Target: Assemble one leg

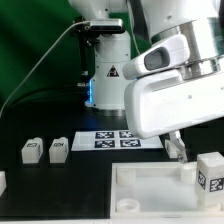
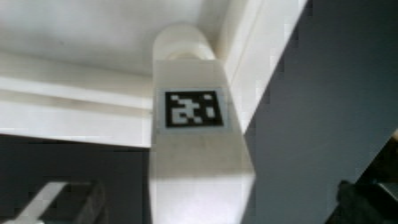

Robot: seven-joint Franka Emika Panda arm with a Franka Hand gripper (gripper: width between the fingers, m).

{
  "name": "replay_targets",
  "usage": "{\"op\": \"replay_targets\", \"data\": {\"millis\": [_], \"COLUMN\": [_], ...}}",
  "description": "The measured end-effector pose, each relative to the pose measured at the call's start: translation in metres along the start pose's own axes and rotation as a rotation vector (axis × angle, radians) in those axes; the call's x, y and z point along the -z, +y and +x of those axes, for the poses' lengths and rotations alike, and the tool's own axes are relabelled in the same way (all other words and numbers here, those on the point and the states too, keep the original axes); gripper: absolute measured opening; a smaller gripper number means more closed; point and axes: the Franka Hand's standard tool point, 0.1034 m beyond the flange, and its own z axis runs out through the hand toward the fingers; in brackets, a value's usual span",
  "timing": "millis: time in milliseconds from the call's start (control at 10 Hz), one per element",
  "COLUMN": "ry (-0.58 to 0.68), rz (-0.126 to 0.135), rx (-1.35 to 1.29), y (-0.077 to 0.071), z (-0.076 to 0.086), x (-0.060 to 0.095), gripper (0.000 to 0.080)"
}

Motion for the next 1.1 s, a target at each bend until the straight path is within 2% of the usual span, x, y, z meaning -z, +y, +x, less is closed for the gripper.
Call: {"op": "replay_targets", "data": {"millis": [200, 300, 400, 500, 900, 1100], "ry": [-0.197, -0.279, -0.297, -0.285, -0.260, -0.260], "rz": [0.030, 0.037, 0.044, 0.038, 0.034, 0.033], "rx": [0.005, 0.017, 0.010, 0.003, 0.000, -0.018], "y": [0.000, 0.001, 0.006, 0.011, 0.012, 0.012], "z": [-0.008, -0.007, -0.002, -0.001, 0.001, 0.001], "x": [-0.007, -0.008, -0.012, -0.015, -0.019, -0.019], "gripper": [0.0649, 0.0649, 0.0649, 0.0649, 0.0649, 0.0388]}}
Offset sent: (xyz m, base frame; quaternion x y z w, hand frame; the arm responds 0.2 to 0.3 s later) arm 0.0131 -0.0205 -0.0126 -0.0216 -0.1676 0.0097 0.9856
